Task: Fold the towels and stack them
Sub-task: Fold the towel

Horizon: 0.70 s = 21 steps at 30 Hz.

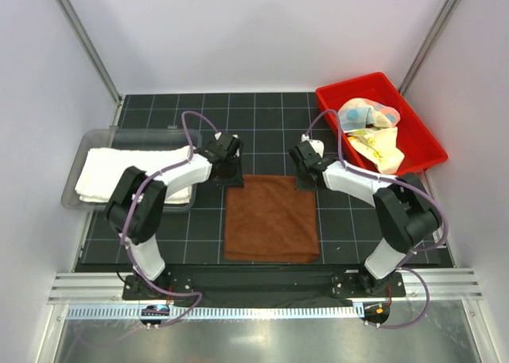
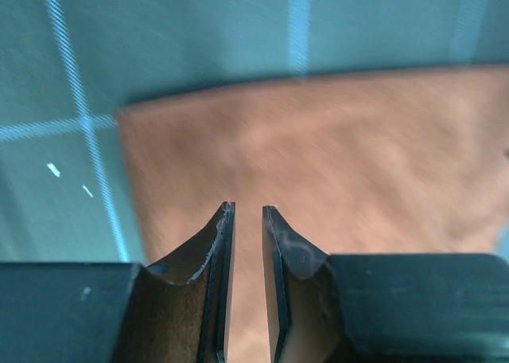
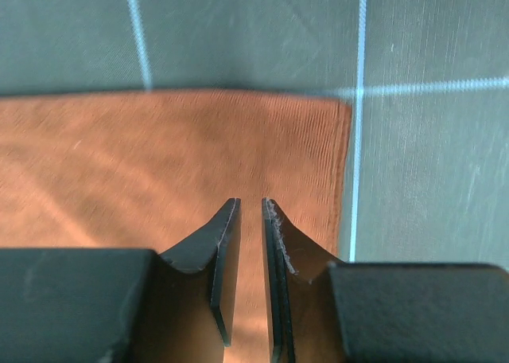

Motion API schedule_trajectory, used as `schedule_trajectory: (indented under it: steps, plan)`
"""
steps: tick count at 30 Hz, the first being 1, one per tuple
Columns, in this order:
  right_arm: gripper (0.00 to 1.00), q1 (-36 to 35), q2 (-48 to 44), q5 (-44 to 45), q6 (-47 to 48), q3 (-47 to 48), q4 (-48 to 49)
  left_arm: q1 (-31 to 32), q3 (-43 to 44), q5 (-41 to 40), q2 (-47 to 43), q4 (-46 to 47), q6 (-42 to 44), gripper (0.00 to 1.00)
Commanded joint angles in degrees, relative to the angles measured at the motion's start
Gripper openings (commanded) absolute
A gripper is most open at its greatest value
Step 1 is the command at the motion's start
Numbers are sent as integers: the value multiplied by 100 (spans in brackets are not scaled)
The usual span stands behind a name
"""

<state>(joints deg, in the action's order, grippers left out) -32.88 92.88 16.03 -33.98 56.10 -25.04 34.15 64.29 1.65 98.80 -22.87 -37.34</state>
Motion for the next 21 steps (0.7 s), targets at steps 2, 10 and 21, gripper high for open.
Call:
schedule_trajectory:
  steps: [2, 10, 21]
  plan:
    - [24, 142, 352, 58, 383, 358, 649, -330, 705, 160, 569, -199, 333, 23]
    - [24, 493, 1152, -83, 550, 692, 1167, -734, 1515, 195, 1675, -472, 386, 23]
    - [24, 1143, 2813, -610, 980, 2904, 914, -1375, 3755, 494, 3178, -1034, 710, 23]
